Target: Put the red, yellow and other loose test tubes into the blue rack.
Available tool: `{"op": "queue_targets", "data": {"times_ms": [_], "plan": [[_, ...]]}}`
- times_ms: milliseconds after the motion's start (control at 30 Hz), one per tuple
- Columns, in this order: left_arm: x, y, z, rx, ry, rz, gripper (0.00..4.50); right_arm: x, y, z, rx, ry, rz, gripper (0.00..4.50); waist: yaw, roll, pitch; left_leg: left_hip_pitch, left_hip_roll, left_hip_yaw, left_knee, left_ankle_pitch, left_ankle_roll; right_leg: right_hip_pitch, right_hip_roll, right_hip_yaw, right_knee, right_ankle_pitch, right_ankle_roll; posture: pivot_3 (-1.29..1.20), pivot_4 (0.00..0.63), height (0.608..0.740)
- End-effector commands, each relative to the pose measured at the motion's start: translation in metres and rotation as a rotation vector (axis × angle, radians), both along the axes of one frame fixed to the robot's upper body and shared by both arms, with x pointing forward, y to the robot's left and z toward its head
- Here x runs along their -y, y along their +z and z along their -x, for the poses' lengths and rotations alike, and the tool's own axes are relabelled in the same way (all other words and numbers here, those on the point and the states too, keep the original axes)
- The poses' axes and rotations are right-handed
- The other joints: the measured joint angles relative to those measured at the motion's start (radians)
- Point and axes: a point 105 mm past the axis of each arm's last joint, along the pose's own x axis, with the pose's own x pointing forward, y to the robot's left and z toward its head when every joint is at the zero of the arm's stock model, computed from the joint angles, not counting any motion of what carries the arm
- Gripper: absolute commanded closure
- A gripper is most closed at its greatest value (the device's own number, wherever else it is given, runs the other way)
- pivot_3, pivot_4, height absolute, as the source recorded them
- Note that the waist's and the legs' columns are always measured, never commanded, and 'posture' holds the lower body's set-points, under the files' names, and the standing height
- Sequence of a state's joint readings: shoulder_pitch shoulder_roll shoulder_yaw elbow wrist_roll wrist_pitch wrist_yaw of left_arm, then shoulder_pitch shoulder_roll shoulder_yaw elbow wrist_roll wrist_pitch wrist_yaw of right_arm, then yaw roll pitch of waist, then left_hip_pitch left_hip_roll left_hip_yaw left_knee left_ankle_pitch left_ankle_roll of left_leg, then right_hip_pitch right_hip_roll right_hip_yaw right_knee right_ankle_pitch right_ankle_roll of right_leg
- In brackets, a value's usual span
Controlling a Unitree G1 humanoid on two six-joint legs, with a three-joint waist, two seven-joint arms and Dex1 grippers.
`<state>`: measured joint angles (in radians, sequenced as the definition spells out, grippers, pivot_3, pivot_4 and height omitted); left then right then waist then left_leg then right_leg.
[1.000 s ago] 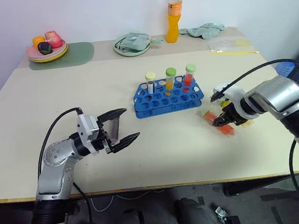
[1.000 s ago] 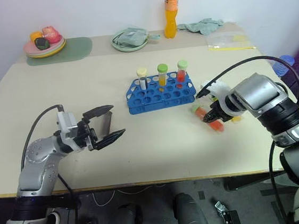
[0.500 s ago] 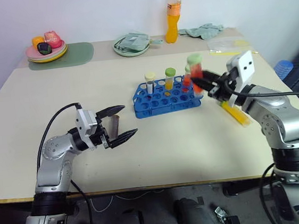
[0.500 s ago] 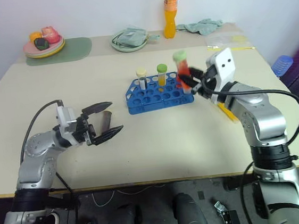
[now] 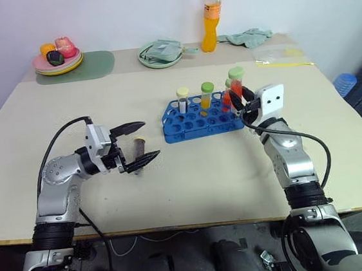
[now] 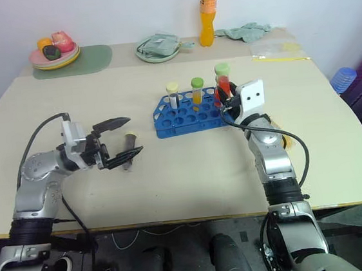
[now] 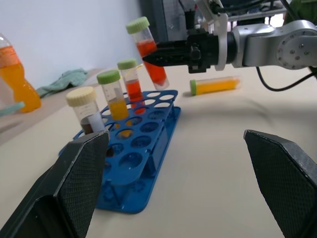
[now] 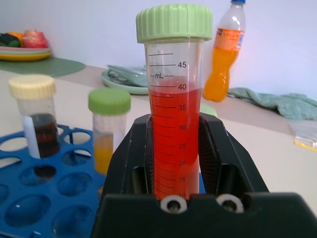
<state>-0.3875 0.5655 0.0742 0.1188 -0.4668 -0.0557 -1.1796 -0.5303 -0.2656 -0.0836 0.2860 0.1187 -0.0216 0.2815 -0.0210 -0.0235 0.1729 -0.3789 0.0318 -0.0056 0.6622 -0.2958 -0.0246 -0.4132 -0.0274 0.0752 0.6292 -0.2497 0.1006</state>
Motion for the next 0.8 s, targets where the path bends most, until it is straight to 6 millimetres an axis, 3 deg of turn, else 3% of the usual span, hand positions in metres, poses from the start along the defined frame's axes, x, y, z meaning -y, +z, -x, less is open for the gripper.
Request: {"op": "queue_targets", "data": {"times_ms": [33, 300, 800], "plan": [[-0.005, 0.011, 0.003, 0.040, 0.005, 0.009, 0.00, -0.001, 0.003, 0.002, 0.055, -0.004, 0.027, 3.67, 0.000, 0.000, 0.000, 0.000, 0.000, 0.000, 0.000, 0.000, 0.000, 0.000, 0.000, 0.000, 0.000, 0.000, 0.000, 0.00, 0.150, 0.740], [-0.006, 0.011, 0.005, 0.042, 0.005, 0.002, 0.00, 0.002, -0.004, 0.000, 0.053, -0.016, 0.028, 3.67, -0.011, 0.000, 0.000, 0.003, 0.000, 0.000, 0.000, 0.000, 0.000, 0.002, 0.000, 0.000, 0.000, -0.001, -0.002, 0.00, 0.150, 0.740], [-0.006, 0.012, 0.002, 0.046, 0.011, 0.003, 0.00, -0.024, -0.009, -0.003, 0.049, 0.032, -0.030, 3.67, -0.025, 0.000, 0.000, 0.004, 0.000, 0.000, -0.001, 0.000, 0.000, 0.003, 0.000, 0.000, 0.001, 0.000, -0.001, 0.00, 0.150, 0.740]]}}
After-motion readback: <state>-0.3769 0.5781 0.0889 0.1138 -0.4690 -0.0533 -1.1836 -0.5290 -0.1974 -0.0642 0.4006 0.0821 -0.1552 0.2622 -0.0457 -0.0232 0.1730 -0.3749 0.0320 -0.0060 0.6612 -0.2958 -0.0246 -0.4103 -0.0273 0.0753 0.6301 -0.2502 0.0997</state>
